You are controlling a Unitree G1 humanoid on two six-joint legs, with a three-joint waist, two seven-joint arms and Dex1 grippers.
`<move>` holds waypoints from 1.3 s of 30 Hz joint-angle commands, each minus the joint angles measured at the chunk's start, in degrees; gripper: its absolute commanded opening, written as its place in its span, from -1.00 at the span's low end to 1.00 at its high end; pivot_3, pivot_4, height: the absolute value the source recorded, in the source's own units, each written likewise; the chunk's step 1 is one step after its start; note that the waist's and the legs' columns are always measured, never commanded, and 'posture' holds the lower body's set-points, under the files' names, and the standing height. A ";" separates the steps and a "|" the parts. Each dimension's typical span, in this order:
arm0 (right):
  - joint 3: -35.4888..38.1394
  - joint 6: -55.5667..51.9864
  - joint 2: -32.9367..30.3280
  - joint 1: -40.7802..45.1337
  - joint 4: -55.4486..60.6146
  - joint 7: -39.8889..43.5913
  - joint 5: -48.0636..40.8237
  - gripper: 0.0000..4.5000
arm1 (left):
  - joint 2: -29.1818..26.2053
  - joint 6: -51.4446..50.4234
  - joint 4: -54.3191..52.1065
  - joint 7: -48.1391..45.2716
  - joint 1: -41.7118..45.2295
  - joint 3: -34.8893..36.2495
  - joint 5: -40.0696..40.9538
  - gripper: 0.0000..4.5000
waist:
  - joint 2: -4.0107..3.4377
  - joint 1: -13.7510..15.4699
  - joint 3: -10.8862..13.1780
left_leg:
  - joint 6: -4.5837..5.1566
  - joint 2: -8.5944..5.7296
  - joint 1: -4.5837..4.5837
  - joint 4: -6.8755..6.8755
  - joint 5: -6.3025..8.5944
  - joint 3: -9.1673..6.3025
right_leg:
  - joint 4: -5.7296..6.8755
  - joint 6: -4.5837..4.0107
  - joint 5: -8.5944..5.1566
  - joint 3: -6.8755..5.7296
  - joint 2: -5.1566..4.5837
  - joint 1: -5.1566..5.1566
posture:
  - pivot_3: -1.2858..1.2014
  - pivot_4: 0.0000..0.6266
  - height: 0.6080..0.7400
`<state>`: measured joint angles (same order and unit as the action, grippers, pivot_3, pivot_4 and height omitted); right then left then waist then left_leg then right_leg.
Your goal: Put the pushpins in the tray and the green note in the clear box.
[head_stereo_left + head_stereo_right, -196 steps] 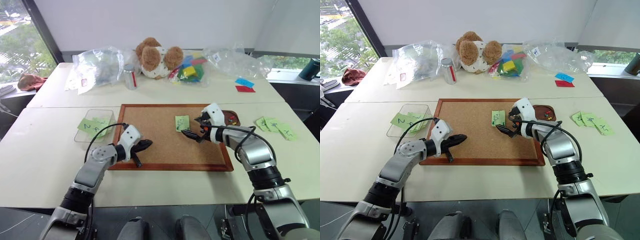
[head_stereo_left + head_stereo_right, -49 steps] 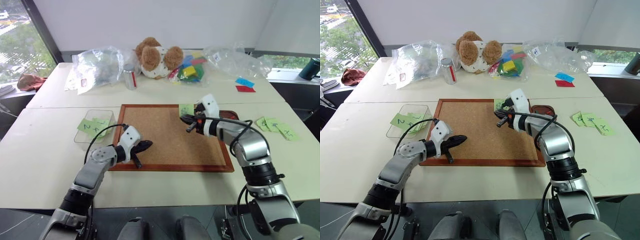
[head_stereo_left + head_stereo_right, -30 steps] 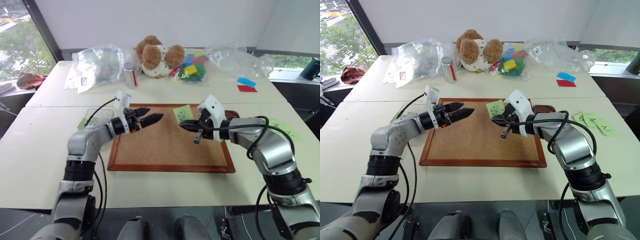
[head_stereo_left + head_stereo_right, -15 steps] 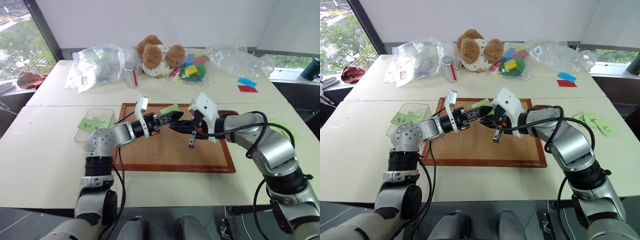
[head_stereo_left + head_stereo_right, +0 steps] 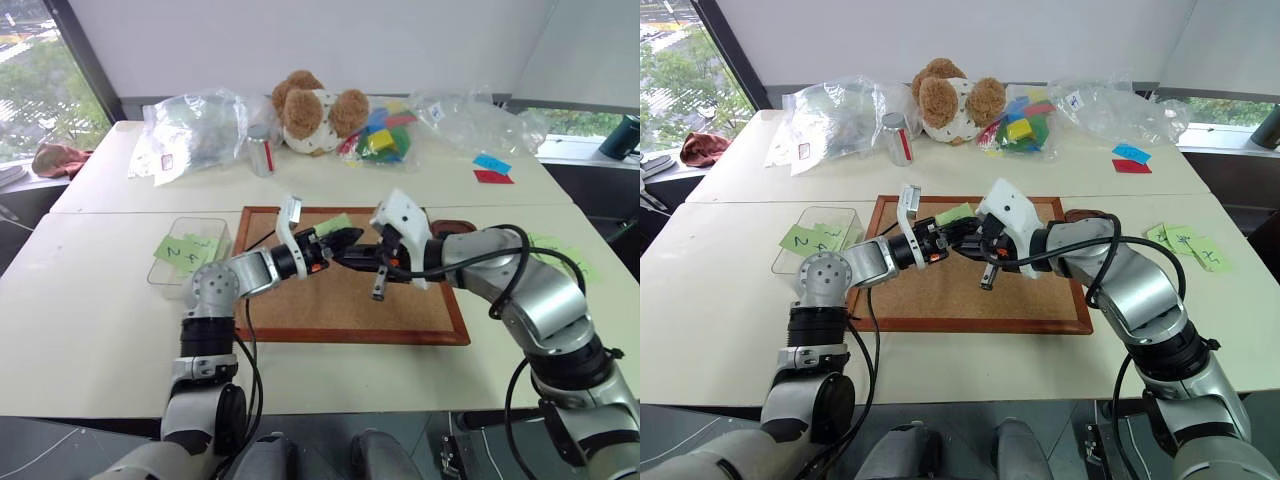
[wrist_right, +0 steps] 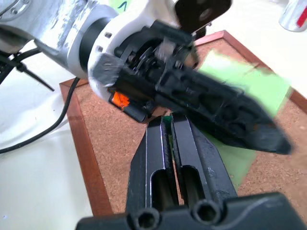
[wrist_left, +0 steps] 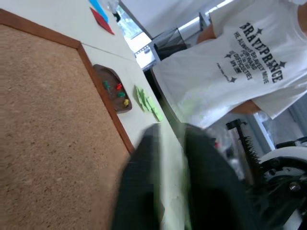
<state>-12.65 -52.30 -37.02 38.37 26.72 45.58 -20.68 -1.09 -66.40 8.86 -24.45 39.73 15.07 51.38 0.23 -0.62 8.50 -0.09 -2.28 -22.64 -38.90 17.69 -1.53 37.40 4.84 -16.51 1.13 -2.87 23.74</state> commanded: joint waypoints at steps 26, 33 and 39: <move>9.62 -4.26 -1.87 5.49 -4.12 -4.38 -3.54 -1.00 | -2.23 5.56 1.21 3.45 -0.15 3.71 3.12 -0.99 | 0.00 0.04 0.00 | 0.00 -0.01 0.00 0.00 0.00 0.00 | -0.01 0.00 0.00 0.01 0.00 -0.01 | 0.03 -0.52 1.00; 15.58 6.80 -2.74 6.84 -33.45 -12.46 4.66 -1.00 | -1.37 4.85 -0.89 5.55 -0.49 5.01 5.11 -0.99 | 0.00 0.24 0.00 | 0.00 -0.03 0.00 -0.03 0.00 0.02 | -0.01 0.00 0.00 0.01 -0.01 -0.03 | 0.03 -0.52 1.00; 14.60 18.72 -3.28 10.76 -56.21 -13.49 10.75 -1.00 | -0.73 4.23 -2.12 7.47 -0.97 5.71 7.08 -0.99 | 0.00 -0.24 0.00 | -0.04 -0.03 -0.03 0.07 -0.03 0.07 | 0.00 0.00 0.00 0.05 0.03 0.08 | 0.03 -0.52 1.00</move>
<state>0.96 -37.22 -39.84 46.87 -26.43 32.34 -11.30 -2.01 -62.02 8.83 -17.17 38.56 20.43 56.70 0.23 -0.86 8.50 -0.15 -2.30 -22.66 -38.82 17.66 -1.45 37.42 4.84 -16.51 1.20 -2.82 23.83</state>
